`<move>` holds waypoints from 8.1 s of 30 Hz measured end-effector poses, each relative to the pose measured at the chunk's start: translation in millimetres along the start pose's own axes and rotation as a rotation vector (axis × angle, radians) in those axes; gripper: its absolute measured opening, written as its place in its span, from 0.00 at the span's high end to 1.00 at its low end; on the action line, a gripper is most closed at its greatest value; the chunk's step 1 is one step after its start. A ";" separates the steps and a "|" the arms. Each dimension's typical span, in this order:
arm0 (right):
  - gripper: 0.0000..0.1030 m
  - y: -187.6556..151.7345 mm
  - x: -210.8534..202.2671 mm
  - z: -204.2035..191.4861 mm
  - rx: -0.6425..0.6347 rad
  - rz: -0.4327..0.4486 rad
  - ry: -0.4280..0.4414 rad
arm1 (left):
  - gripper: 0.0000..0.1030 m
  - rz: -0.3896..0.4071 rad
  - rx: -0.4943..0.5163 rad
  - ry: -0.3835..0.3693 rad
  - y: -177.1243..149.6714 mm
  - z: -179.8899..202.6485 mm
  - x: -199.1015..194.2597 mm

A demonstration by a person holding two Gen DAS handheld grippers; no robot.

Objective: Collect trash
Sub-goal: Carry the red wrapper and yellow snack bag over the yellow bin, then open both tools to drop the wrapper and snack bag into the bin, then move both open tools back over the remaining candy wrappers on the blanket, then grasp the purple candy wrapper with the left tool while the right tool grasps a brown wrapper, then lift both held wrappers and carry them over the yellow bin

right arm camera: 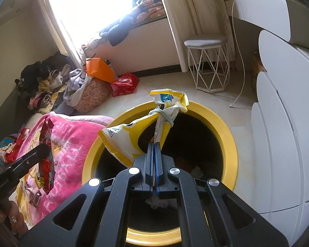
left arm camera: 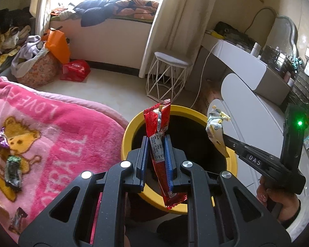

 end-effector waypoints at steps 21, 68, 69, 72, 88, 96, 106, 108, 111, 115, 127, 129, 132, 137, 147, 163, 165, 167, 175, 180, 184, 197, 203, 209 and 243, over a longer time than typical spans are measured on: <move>0.97 -11.0 14.6 15.6 0.092 -0.080 0.035 | 0.89 -0.078 0.038 -0.018 -17.3 23.3 50.0; 0.37 23.2 -25.4 -78.1 -0.056 0.108 0.085 | 0.11 0.208 -0.126 0.168 24.0 -81.2 -74.3; 0.37 23.5 -25.8 -83.8 -0.068 0.111 0.092 | 0.11 0.211 -0.128 0.170 23.8 -82.7 -76.5; 0.37 22.6 -25.5 -97.3 -0.099 0.113 0.111 | 0.11 0.225 -0.140 0.177 24.1 -92.3 -85.0; 0.36 4.4 -19.8 -171.7 -0.241 0.075 0.186 | 0.11 0.269 -0.198 0.241 20.5 -139.7 -115.5; 0.35 -1.7 -21.3 -196.4 -0.289 0.066 0.213 | 0.11 0.292 -0.212 0.275 19.4 -156.2 -129.1; 0.30 -9.4 -19.3 -222.0 -0.337 0.058 0.238 | 0.11 0.303 -0.228 0.306 16.6 -174.2 -141.9; 0.30 -11.3 -18.1 -225.9 -0.344 0.054 0.240 | 0.11 0.306 -0.230 0.309 16.4 -177.7 -144.6; 0.29 -14.8 -14.5 -234.5 -0.352 0.043 0.246 | 0.11 0.308 -0.233 0.319 16.6 -184.1 -148.6; 0.27 -20.1 -12.5 -246.3 -0.367 0.035 0.253 | 0.11 0.309 -0.233 0.333 17.1 -193.2 -153.4; 0.27 -35.9 3.5 -297.4 -0.407 -0.022 0.323 | 0.11 0.294 -0.278 0.384 7.1 -237.4 -170.1; 0.27 -39.4 6.7 -306.7 -0.422 -0.035 0.332 | 0.11 0.288 -0.292 0.399 3.2 -248.1 -173.0; 0.27 -46.9 15.1 -323.1 -0.447 -0.063 0.345 | 0.11 0.277 -0.312 0.422 -3.1 -261.5 -175.6; 0.27 -56.1 29.8 -337.8 -0.460 -0.106 0.348 | 0.11 0.243 -0.344 0.442 -17.5 -282.2 -176.6; 0.30 -77.3 63.6 -359.9 -0.432 -0.217 0.363 | 0.22 0.156 -0.450 0.383 -43.1 -308.4 -162.1; 0.77 -99.5 84.4 -372.9 -0.387 -0.304 0.453 | 0.65 0.043 -0.592 0.248 -71.7 -312.9 -126.1; 0.77 -99.2 83.0 -372.8 -0.391 -0.300 0.456 | 0.73 0.038 -0.587 0.243 -72.1 -309.9 -123.1; 0.77 -97.8 80.2 -371.3 -0.398 -0.288 0.455 | 0.78 0.035 -0.584 0.233 -72.4 -307.1 -121.4; 0.78 -86.7 69.9 -359.7 -0.409 -0.237 0.441 | 0.83 0.047 -0.560 0.232 -67.7 -300.1 -123.4; 0.78 -77.9 63.1 -350.2 -0.416 -0.204 0.428 | 0.84 0.069 -0.527 0.226 -58.2 -289.0 -128.5; 0.78 -69.3 55.7 -342.5 -0.414 -0.177 0.422 | 0.84 0.082 -0.499 0.217 -50.5 -277.4 -131.8; 0.78 -36.8 37.3 -309.0 -0.355 -0.094 0.395 | 0.84 0.119 -0.420 0.185 -27.4 -237.3 -138.1; 0.78 -24.2 31.1 -286.9 -0.315 -0.067 0.373 | 0.84 0.129 -0.383 0.168 -19.7 -217.3 -138.0; 0.78 -14.5 22.5 -265.5 -0.287 -0.037 0.347 | 0.84 0.130 -0.356 0.152 -15.1 -200.7 -135.2; 0.83 26.5 -4.3 -128.2 -0.086 0.095 0.142 | 0.84 0.081 -0.193 0.021 -3.5 -91.0 -82.9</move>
Point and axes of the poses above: each gripper's, at about its wrist camera, not at the fingertips, and x roughly the way its jaws point, z to its right, y to its top, the point moved 7 cm from there along x, roughly the way its jaws point, and after that the axes turned 12 degrees about -x, right-handed, at the moved point
